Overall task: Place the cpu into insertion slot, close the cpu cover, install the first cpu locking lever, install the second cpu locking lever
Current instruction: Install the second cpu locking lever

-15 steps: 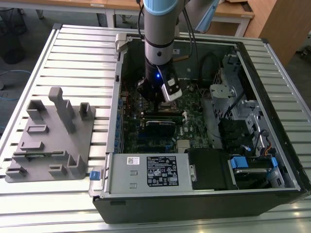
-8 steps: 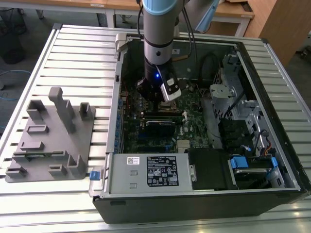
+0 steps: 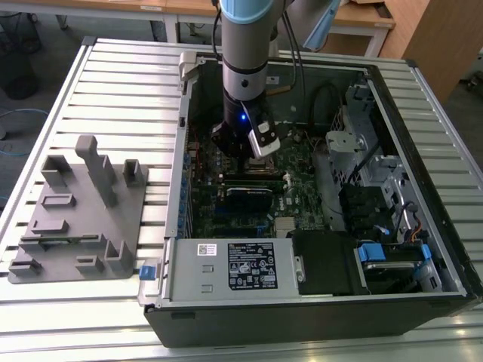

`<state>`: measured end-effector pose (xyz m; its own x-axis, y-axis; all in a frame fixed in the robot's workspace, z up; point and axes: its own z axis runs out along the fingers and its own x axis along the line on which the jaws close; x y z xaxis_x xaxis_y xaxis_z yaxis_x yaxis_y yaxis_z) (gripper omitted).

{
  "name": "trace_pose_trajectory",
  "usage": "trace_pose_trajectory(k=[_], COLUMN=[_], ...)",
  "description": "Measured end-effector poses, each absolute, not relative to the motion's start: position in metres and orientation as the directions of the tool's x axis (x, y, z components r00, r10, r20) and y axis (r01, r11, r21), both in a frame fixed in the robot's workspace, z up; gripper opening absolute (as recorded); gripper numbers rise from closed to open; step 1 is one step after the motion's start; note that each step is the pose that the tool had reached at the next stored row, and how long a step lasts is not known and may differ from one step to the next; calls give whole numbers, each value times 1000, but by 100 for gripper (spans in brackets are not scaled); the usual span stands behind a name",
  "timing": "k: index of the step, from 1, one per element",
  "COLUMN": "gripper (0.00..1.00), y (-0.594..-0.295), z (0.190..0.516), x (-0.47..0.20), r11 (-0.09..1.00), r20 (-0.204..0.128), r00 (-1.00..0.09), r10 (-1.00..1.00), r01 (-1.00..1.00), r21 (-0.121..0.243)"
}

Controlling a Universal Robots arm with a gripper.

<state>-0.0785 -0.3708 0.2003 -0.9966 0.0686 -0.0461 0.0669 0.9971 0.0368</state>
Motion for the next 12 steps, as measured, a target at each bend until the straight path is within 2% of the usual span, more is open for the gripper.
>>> trace_pose_trajectory(k=[12], gripper=[11], y=[-370], z=[198], x=[-82], r11=[997], r20=[-46], r00=[-997], r10=[69], r01=[67], r21=[38])
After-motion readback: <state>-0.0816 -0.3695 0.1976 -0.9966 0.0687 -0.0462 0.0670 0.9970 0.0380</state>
